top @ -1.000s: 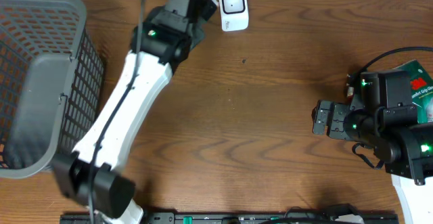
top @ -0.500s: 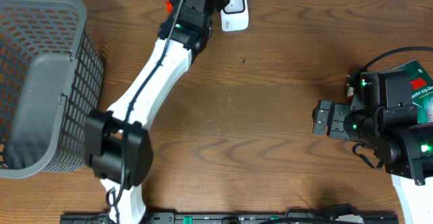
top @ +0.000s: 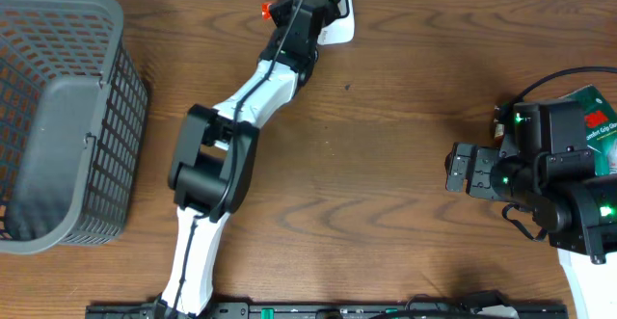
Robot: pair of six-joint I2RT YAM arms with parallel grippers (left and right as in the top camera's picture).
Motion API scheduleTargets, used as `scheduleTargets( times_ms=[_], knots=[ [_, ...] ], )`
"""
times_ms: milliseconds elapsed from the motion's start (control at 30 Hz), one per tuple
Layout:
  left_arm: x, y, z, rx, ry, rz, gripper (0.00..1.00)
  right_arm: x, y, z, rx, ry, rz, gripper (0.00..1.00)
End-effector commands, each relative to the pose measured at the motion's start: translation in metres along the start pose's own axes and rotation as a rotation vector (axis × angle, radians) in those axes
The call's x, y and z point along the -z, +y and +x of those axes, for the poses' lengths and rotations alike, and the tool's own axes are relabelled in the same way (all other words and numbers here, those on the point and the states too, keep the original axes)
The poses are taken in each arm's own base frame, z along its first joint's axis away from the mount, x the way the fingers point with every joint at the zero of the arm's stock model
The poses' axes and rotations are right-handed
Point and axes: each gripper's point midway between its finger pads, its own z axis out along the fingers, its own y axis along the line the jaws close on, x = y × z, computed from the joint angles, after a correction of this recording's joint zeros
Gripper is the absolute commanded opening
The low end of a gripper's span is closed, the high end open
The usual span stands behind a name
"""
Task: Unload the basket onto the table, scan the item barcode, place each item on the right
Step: 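Carry the red packet with the left gripper to the white scanner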
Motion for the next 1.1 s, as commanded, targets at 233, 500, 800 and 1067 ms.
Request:
scheduleTargets(
  times_ms=[233, 500, 800, 1067],
  knots=[
    [-0.024, -0.050, -0.013, -0.141, -0.080, -0.009, 0.07, 0.001, -0.004, -0.001, 0.006, -0.007, 0.015, 0.99],
    [-0.024, -0.049, -0.021, -0.176, -0.120, -0.024, 0.07, 0.001, -0.004, -0.001, 0.006, -0.006, 0.015, 0.99],
    [-0.023, -0.050, -0.028, -0.189, -0.162, -0.015, 0.07, 0.001, -0.004, -0.001, 0.006, -0.006, 0.015, 0.99],
    [-0.026, -0.050, -0.027, -0.187, -0.180, -0.004, 0.07, 0.001, -0.004, -0.001, 0.006, -0.007, 0.015, 0.99]
  ],
)
